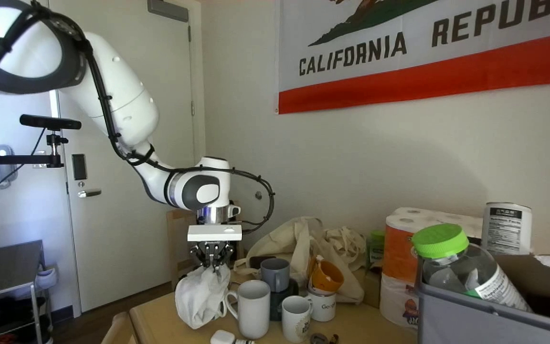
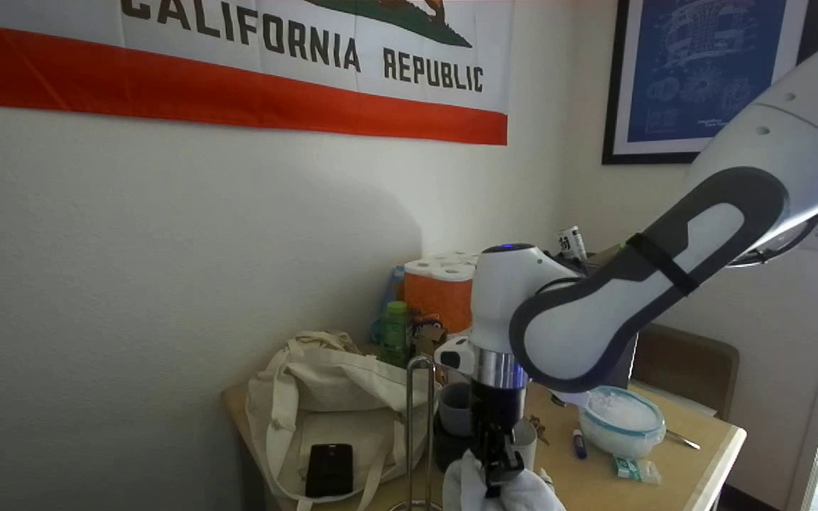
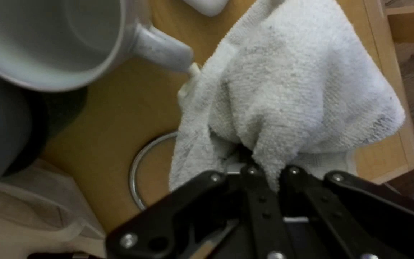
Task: Use the white towel to wipe the cup in the left front
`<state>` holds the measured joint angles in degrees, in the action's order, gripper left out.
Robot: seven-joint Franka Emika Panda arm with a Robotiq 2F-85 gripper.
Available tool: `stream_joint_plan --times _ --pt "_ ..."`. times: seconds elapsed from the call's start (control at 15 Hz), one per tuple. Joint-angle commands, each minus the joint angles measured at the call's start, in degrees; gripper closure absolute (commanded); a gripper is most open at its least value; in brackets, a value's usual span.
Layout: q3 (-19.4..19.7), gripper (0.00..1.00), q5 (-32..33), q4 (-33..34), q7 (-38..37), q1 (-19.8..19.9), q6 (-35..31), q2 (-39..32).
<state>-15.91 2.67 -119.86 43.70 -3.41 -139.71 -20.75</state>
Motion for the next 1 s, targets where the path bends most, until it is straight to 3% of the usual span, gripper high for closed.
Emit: stream_joint_plan --times 0.0,0.33,0.93 --pt "-0.21 0.98 -2.96 3.42 3.3 0.99 6.95 2.72" --pt "1.72 0.98 -5.55 8.48 5.4 1.31 12.64 4.8" --pt "9.8 0.98 -9.37 15.99 1.44 5.7 7.7 8.13"
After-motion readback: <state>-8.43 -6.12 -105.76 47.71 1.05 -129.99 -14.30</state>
